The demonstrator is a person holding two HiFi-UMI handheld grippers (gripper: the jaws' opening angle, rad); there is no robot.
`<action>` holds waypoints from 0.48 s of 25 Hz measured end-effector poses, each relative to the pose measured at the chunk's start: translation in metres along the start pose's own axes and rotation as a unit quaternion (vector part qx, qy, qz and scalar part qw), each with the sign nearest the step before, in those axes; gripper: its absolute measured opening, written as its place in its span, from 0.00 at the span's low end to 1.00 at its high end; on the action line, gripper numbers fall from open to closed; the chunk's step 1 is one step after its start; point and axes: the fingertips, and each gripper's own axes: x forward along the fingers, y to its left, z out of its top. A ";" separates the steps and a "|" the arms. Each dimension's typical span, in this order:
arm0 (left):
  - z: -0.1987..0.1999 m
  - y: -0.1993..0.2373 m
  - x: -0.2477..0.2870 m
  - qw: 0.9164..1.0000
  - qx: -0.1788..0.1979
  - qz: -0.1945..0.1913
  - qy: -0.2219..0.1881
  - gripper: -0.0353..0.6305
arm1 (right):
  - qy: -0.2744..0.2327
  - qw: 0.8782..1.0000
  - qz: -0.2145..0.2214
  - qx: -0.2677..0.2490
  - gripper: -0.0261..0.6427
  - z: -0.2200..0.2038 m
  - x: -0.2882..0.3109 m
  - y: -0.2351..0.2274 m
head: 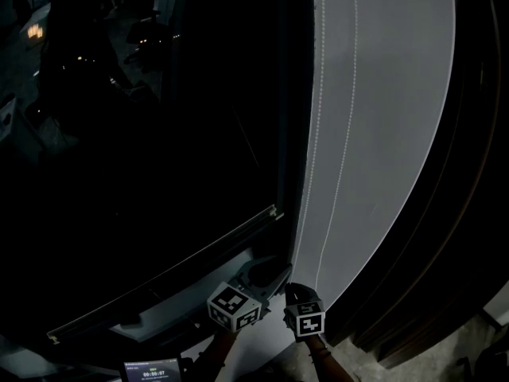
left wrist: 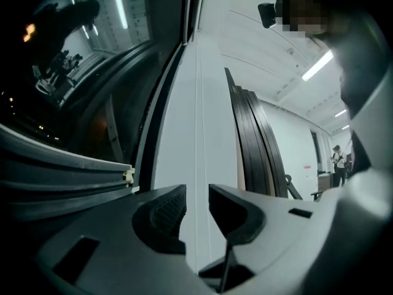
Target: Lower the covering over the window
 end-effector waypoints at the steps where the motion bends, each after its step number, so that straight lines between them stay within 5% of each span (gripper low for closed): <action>1: 0.000 -0.002 0.005 1.000 0.005 -0.005 -0.001 0.20 | 0.013 1.000 0.002 0.002 0.06 -0.014 0.000 0.002; 9: 0.005 -0.021 0.033 0.999 0.014 -0.042 -0.006 0.21 | 0.070 0.997 0.011 -0.006 0.06 -0.077 -0.010 0.008; 12: 0.001 -0.026 0.035 0.999 0.023 -0.045 0.002 0.08 | 0.068 0.998 0.017 -0.002 0.06 -0.072 -0.018 0.009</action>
